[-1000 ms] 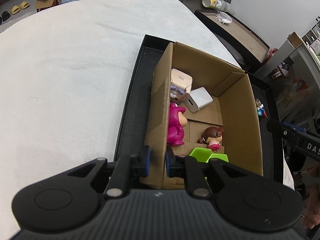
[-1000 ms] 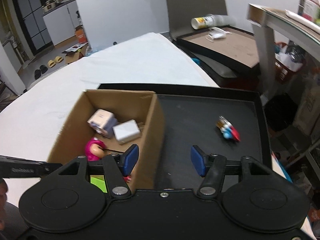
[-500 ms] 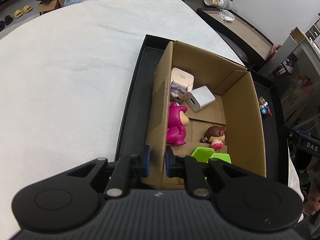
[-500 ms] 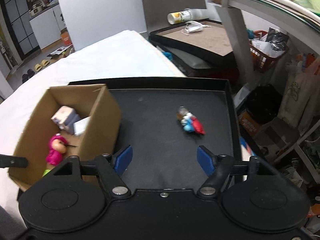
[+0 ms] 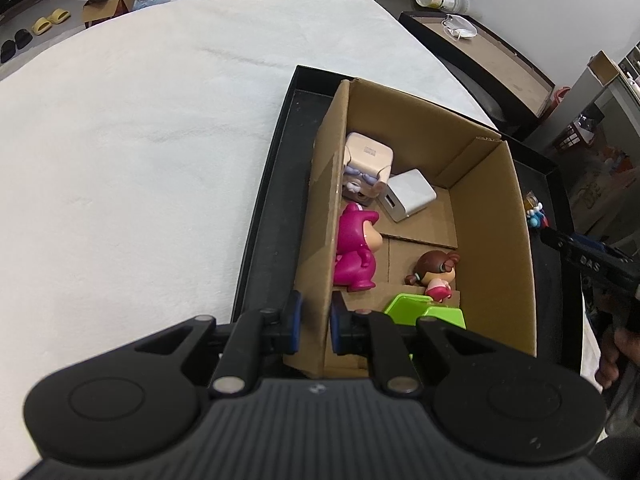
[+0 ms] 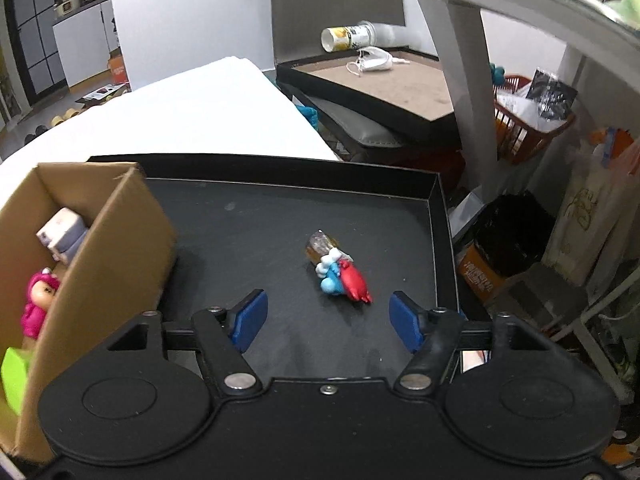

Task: Organize rigid objects
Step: 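Move the right gripper to the blue-red figurine and close on it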

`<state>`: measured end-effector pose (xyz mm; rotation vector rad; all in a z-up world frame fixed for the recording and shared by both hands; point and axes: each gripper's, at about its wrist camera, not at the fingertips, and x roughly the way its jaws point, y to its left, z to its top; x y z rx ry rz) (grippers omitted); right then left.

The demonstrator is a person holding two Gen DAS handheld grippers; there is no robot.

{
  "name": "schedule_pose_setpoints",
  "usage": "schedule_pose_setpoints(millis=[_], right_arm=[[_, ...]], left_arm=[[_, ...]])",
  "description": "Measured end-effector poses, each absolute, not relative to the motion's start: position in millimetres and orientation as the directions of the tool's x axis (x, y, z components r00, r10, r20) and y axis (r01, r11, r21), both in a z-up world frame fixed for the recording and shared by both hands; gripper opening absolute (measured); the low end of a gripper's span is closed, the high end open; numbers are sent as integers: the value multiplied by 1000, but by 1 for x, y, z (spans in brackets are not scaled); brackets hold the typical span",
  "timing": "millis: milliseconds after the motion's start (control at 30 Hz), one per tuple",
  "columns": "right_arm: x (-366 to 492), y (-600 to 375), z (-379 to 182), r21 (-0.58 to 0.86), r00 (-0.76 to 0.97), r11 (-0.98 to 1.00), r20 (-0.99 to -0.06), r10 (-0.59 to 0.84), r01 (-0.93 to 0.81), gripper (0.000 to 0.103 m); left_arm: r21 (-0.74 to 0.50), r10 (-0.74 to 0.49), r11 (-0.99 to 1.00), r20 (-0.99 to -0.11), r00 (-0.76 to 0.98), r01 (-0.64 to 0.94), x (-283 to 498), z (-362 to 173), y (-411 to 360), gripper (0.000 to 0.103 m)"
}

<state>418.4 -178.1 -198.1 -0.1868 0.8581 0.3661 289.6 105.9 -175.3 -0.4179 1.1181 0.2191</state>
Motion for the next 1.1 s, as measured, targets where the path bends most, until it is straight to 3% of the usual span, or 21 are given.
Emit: schedule_pose_setpoints(millis=[633, 733, 767, 1100], right_arm=[[441, -152, -234, -189, 652, 870, -736, 182, -455, 55], [441, -152, -237, -172, 640, 870, -744, 193, -463, 41], [442, -153, -236, -154, 629, 877, -752, 196, -456, 32], [423, -164, -223, -60, 571, 888, -786, 239, -455, 30]], left_arm=[[-172, -7, 903, -922, 387, -395, 296, -179, 99, 13], [-180, -12, 898, -922, 388, -402, 297, -178, 102, 13], [-184, -12, 895, -921, 389, -407, 296, -178, 102, 13], [-192, -15, 894, -916, 402, -405, 293, -177, 103, 13]])
